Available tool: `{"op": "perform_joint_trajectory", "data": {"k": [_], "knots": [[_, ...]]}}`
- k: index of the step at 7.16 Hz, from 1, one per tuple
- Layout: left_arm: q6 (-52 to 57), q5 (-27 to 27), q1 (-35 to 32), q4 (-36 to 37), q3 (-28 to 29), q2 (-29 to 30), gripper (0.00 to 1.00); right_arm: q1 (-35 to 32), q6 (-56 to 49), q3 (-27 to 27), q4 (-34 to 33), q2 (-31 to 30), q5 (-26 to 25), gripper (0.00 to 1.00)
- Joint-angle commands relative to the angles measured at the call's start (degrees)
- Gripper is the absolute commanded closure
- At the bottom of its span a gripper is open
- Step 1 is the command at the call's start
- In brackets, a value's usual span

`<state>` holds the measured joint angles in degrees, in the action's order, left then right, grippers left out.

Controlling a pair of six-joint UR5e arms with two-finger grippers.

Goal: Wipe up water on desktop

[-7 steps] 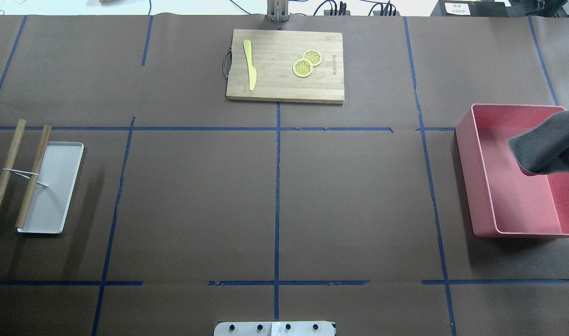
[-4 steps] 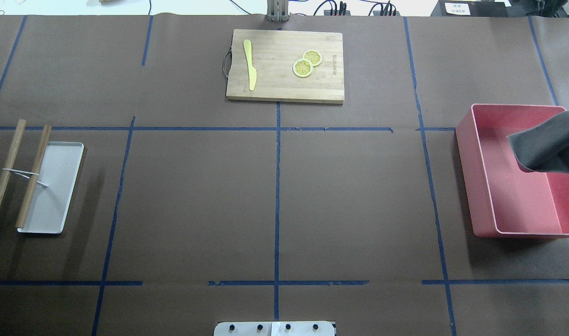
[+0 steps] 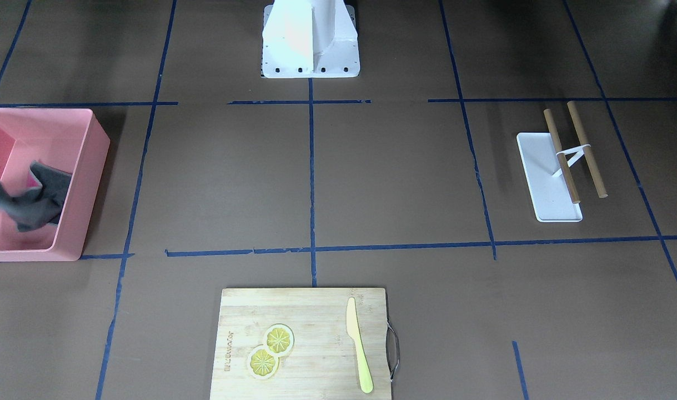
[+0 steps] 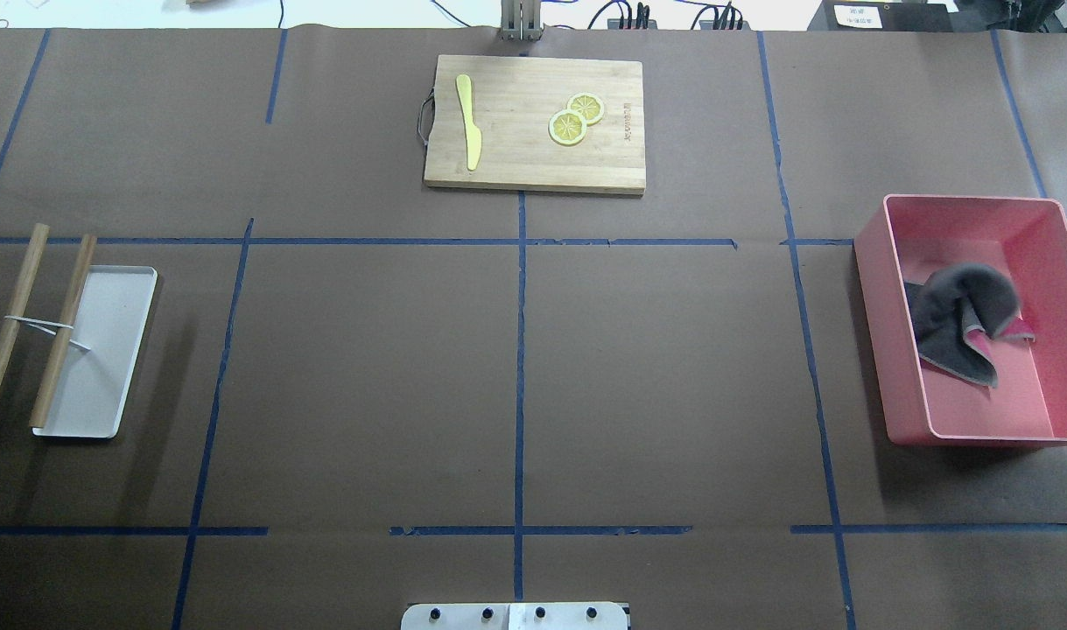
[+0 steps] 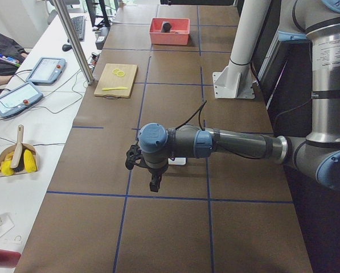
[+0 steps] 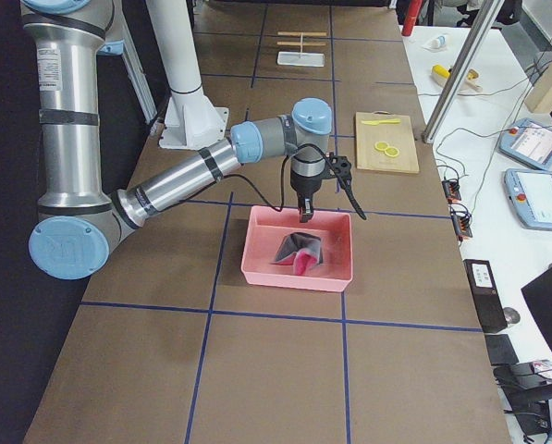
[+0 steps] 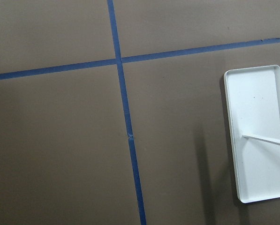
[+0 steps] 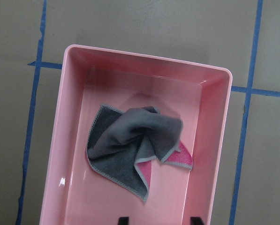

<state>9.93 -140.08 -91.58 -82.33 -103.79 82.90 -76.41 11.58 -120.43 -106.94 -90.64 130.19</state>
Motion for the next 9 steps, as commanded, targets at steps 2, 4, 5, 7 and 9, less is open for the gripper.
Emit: {"op": "perform_joint_trajectory", "data": {"k": [2, 4, 5, 7, 9], "knots": [[-1.5, 0.1, 0.0, -0.1, 0.4, -0.4, 0.00, -1.8, -1.8, 0.5, 0.3, -2.0, 0.0, 0.00], [-1.4, 0.1, 0.0, -0.2, 0.7, -0.3, 0.00, -5.0, -7.2, 4.7, 0.7, -2.7, 0.0, 0.00], [-1.2, 0.2, 0.0, -0.2, -0.2, -0.2, 0.00, -8.1, -10.2, 6.8, 0.9, -3.7, 0.7, 0.00], [-1.4, 0.9, 0.0, 0.1, 1.5, -1.9, 0.00, -11.2, -16.1, 7.7, 3.8, -8.8, 0.9, 0.00], [-1.8, 5.6, 0.0, 0.3, 2.1, -2.0, 0.00, -11.9, -15.7, 10.5, 10.9, -13.3, 0.9, 0.00]]}}
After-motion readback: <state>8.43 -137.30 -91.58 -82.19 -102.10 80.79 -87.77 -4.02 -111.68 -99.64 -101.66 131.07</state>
